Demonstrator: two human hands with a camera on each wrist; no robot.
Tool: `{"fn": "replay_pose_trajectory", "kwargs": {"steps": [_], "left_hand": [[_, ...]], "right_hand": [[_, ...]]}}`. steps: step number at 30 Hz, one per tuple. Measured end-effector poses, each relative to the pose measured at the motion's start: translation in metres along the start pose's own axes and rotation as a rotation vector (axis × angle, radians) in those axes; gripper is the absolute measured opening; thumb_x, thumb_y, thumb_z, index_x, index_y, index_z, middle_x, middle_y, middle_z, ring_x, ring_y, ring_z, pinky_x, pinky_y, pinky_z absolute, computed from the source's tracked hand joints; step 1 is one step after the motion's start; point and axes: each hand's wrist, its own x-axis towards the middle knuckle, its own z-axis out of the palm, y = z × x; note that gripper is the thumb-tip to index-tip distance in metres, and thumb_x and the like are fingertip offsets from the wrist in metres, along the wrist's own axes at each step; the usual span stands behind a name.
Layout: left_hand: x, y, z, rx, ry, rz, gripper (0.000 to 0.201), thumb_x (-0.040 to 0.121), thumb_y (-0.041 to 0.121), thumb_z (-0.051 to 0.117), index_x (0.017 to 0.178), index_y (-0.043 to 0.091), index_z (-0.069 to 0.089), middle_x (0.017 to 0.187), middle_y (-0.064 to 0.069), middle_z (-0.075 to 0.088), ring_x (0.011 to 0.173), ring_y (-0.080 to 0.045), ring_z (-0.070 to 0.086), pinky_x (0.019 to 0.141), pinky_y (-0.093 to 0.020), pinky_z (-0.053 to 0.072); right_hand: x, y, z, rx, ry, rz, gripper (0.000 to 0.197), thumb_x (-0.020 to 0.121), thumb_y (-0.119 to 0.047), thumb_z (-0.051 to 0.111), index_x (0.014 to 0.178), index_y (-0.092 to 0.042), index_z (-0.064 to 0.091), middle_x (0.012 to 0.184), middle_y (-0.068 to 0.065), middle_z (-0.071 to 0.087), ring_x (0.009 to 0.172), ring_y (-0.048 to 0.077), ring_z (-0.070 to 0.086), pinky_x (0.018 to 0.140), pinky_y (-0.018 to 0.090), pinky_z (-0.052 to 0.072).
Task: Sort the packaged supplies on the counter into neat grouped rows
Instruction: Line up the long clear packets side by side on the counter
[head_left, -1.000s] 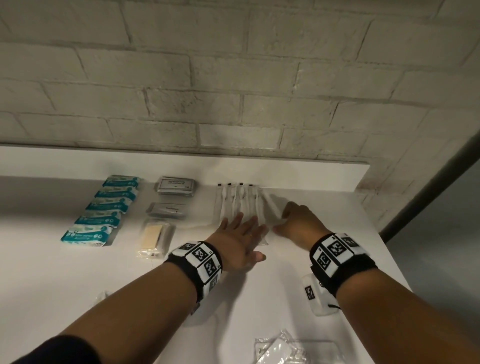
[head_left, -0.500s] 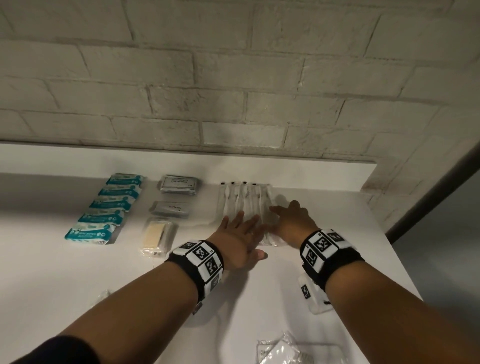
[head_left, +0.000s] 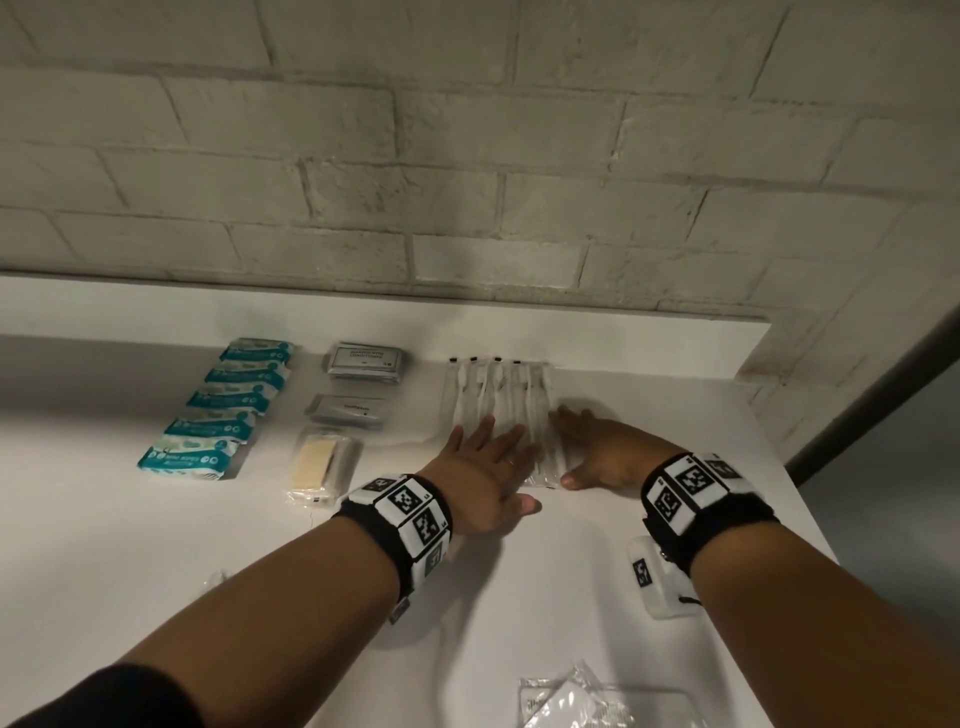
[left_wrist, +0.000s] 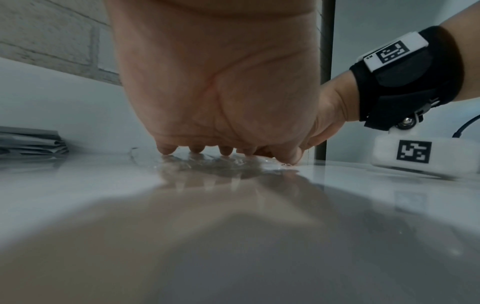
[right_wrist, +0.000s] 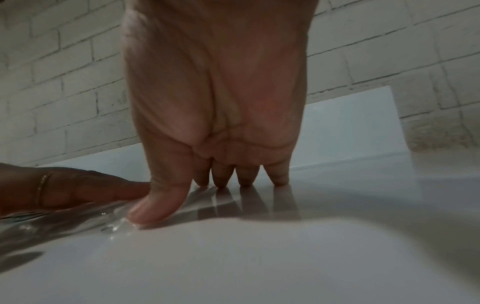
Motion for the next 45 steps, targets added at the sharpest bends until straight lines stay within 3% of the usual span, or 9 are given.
{"fn": "replay_pose_trajectory", "kwargs": {"steps": [5,11,17,20,25,30,34,41,45], "left_hand": [[0.002,-0.001,0.003,0.022,0.001,0.001,0.072,0.095,0.062,0.025,0.153,0.031,-0.002,0.162,0.002,-0.010,0.147,-0.030,-0.015,0.118,-0.052,-0.003],[0.003,-0.002,0.004,0.025,0.014,0.003,0.072,0.095,0.063,0.025,0.153,0.031,-0.004,0.161,0.002,-0.012,0.147,-0.029,-0.015,0.118,-0.052,-0.003],[-0.010,0.007,-0.001,0.028,0.209,0.066,0.074,0.094,0.059,0.037,0.153,0.022,0.013,0.161,-0.005,0.012,0.148,-0.031,0.005,0.119,-0.047,0.007],[-0.032,0.024,0.002,0.043,0.355,0.124,0.053,0.092,0.045,0.050,0.136,0.016,0.050,0.130,-0.010,0.055,0.120,-0.031,0.051,0.100,-0.039,0.039],[-0.094,0.077,0.008,-0.028,0.113,-0.026,0.031,0.091,0.053,0.041,0.086,0.025,0.051,0.086,0.004,0.056,0.076,-0.017,0.052,0.063,-0.030,0.037],[-0.140,0.113,0.037,-0.065,-0.060,-0.074,0.041,0.077,0.061,0.058,0.090,0.027,0.039,0.082,0.008,0.049,0.076,-0.015,0.051,0.062,-0.031,0.038],[-0.152,0.120,0.039,-0.216,-0.008,-0.243,0.036,0.084,0.041,0.063,0.107,0.021,0.044,0.092,0.007,0.048,0.082,-0.015,0.047,0.067,-0.028,0.036],[-0.165,0.118,0.056,-0.381,0.197,-0.434,0.010,0.091,0.024,0.045,0.096,0.015,0.046,0.092,-0.004,0.059,0.075,-0.020,0.054,0.063,-0.031,0.038],[-0.178,0.115,0.055,-0.489,0.268,-0.473,0.010,0.092,0.017,0.041,0.101,0.015,0.044,0.088,-0.006,0.059,0.074,-0.021,0.055,0.066,-0.033,0.041]], "right_hand": [[0.006,0.000,0.001,0.020,-0.017,-0.002,0.098,0.087,-0.026,0.068,0.154,-0.023,-0.004,0.162,-0.003,-0.007,0.149,0.020,-0.004,0.119,0.033,0.011],[-0.001,0.016,-0.002,0.208,0.040,0.102,0.122,0.073,-0.023,0.082,0.152,-0.034,-0.010,0.159,-0.001,0.023,0.139,0.022,0.035,0.103,0.028,0.034],[-0.019,0.037,0.012,0.460,0.013,0.059,0.124,0.066,-0.015,0.085,0.152,-0.033,-0.003,0.160,-0.007,0.016,0.145,0.018,0.023,0.114,0.039,0.033],[-0.040,0.039,0.025,0.572,-0.009,0.038,0.116,0.070,-0.009,0.083,0.154,-0.026,0.005,0.160,-0.006,0.016,0.146,0.016,0.020,0.115,0.034,0.031],[-0.088,0.034,0.046,0.344,-0.011,0.021,0.095,0.077,-0.028,0.079,0.152,-0.020,0.022,0.158,-0.006,0.025,0.143,0.009,0.027,0.115,0.021,0.019],[-0.148,0.008,0.066,0.049,0.026,0.024,0.065,0.081,-0.039,0.072,0.139,-0.024,0.047,0.145,-0.012,0.046,0.129,0.012,0.048,0.108,0.027,0.035],[-0.167,-0.008,0.100,-0.125,0.088,-0.029,0.056,0.072,-0.045,0.074,0.121,-0.026,0.054,0.119,-0.006,0.048,0.098,0.013,0.048,0.076,0.025,0.042],[-0.176,-0.011,0.105,-0.124,0.021,0.014,0.031,0.079,-0.027,0.070,0.103,-0.008,0.066,0.103,0.009,0.069,0.083,0.022,0.059,0.070,0.030,0.046],[-0.178,-0.004,0.100,-0.076,0.069,0.011,0.017,0.085,-0.019,0.059,0.100,-0.013,0.055,0.095,0.003,0.060,0.084,0.021,0.054,0.061,0.025,0.038]]}}
